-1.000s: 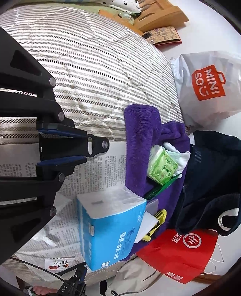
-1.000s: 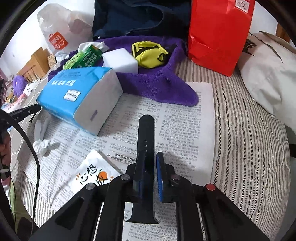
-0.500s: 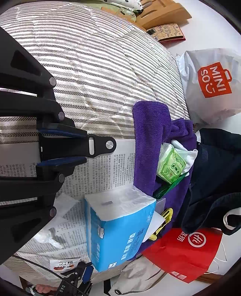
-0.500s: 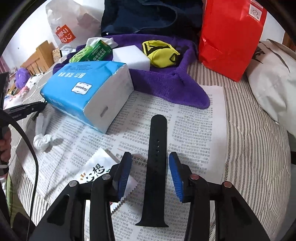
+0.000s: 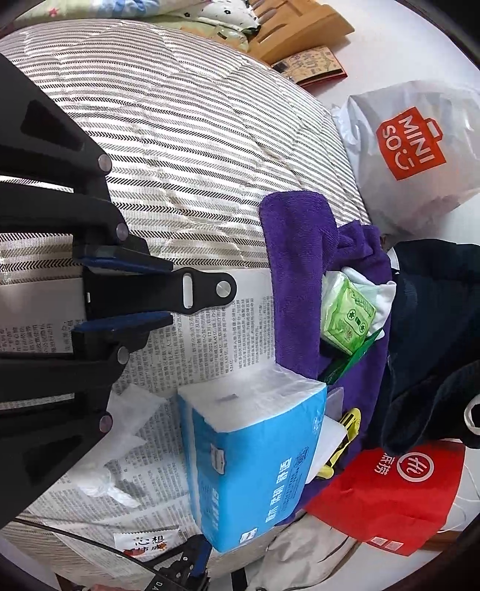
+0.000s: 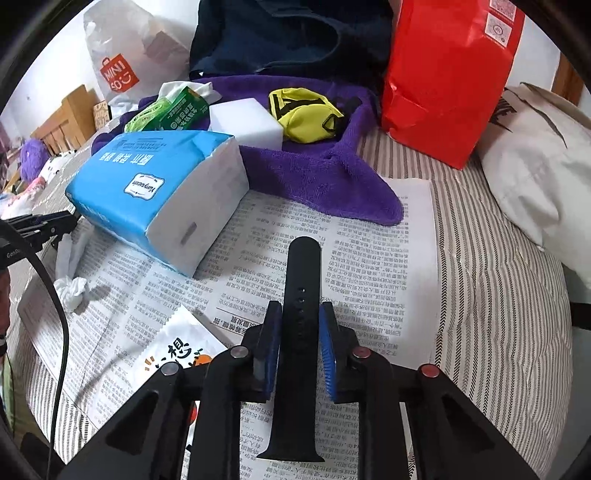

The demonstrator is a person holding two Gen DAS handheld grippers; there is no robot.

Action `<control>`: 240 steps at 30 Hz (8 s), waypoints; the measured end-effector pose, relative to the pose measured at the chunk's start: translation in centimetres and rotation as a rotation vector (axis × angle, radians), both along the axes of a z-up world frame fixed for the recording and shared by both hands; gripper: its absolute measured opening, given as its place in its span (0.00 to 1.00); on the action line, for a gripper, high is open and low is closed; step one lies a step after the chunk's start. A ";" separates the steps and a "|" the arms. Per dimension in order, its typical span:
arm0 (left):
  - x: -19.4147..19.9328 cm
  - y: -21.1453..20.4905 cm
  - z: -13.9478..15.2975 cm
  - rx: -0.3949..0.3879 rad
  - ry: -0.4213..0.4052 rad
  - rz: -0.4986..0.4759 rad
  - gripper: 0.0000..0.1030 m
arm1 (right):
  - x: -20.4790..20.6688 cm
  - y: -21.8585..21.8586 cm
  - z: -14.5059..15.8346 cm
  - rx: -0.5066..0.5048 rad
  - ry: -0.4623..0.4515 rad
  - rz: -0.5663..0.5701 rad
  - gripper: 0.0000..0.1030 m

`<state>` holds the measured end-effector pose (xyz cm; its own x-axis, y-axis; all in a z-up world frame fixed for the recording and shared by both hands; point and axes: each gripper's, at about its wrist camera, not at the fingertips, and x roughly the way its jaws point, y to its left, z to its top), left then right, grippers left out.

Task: Organize soft objects
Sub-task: 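Lift both strap halves off the newspaper with both grippers, then carry both strap halves over the purple towel with both grippers, then open both grippers to release the strap halves onto the towel, then close the right gripper on the white tomato-print packet while the left reaches to the crumpled tissue, then close the left gripper on the crumpled white tissue, then lift the tomato packet and tissue off the newspaper with both grippers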

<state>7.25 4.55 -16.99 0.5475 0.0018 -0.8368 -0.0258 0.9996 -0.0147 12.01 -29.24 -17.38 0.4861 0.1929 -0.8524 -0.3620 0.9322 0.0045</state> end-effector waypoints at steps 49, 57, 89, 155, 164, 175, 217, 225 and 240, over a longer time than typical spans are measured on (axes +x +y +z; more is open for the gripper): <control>3.8 0.7 9.5 -0.042 -0.142 -0.057 0.19 | 3.4 0.6 9.4 0.146 -0.076 0.019 0.19; 7.2 0.3 10.0 -0.056 -0.141 -0.081 0.19 | 6.3 1.7 10.4 0.180 -0.078 0.014 0.19; 17.9 -0.5 7.7 -0.100 -0.089 -0.123 0.19 | 17.7 3.8 4.4 0.141 0.021 -0.067 0.20; -2.3 -2.3 6.7 -0.150 -0.043 -0.104 0.47 | -7.4 3.3 -0.1 0.161 0.006 -0.116 0.91; -2.8 -1.2 6.4 -0.159 -0.044 -0.082 0.47 | -7.6 4.8 -1.1 0.042 -0.086 -0.142 0.88; -3.3 -0.6 5.5 -0.183 -0.031 -0.077 0.47 | -7.7 4.6 -0.5 0.041 -0.130 -0.134 0.42; -2.6 -9.9 0.2 0.013 -0.019 -0.242 0.43 | -9.3 -3.3 3.1 0.151 -0.129 -0.225 0.35; -3.3 -8.8 0.4 -0.024 -0.082 -0.213 0.29 | -8.8 -3.3 1.4 0.178 -0.115 -0.211 0.35; -3.6 -8.2 0.2 -0.081 -0.116 -0.207 0.29 | -8.6 -2.2 -0.6 0.110 -0.166 -0.192 0.35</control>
